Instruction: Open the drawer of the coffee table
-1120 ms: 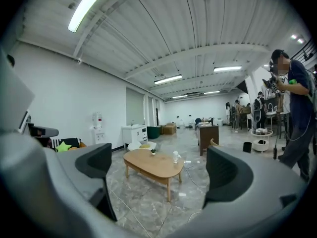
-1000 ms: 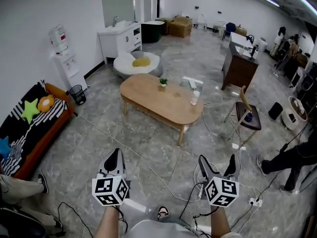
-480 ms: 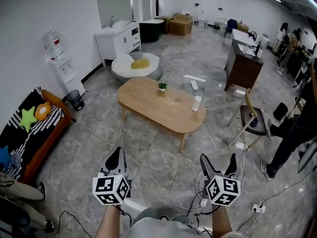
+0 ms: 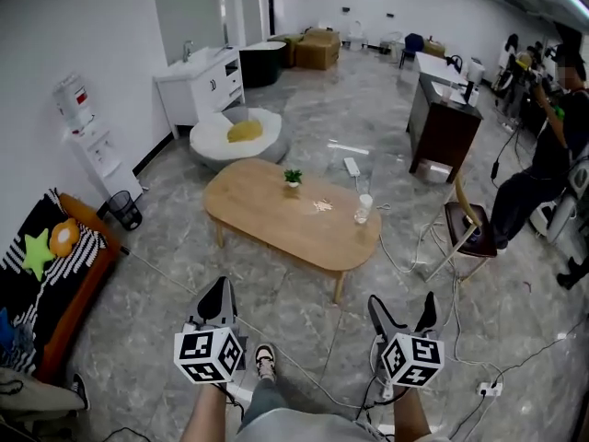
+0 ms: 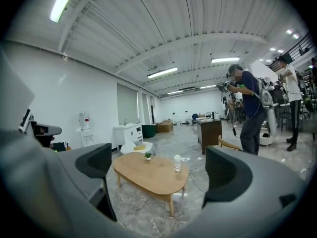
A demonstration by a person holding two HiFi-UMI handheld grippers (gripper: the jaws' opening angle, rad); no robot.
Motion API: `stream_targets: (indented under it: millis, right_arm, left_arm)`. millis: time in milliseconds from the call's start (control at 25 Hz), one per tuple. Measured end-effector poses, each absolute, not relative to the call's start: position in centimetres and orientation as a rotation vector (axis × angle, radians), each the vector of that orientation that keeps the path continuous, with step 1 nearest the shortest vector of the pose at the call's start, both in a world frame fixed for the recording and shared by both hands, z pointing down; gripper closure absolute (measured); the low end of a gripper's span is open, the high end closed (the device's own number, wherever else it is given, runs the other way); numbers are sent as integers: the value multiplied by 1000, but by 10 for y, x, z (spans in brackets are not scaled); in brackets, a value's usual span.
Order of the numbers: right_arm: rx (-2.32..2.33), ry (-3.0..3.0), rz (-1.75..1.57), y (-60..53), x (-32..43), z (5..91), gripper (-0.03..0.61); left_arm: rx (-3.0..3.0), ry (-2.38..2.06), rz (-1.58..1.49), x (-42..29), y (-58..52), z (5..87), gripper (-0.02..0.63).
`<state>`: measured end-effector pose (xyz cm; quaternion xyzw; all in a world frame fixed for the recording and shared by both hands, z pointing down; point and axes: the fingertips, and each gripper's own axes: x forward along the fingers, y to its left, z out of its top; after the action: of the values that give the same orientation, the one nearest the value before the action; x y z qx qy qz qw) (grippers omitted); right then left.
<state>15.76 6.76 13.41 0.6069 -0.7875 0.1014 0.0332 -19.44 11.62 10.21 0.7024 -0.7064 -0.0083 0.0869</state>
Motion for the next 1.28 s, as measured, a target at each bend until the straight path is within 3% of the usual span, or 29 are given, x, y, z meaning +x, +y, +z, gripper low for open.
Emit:
stream_targets:
  millis: [560, 1280]
  right_arm:
    - [2143, -2276, 335, -81, 67, 106, -9]
    - [2118, -2189, 433, -148, 47, 143, -9]
  left_arm:
    - [2308, -1916, 18, -298, -102, 71, 621]
    - [2312, -1763, 120, -286, -198, 122, 621]
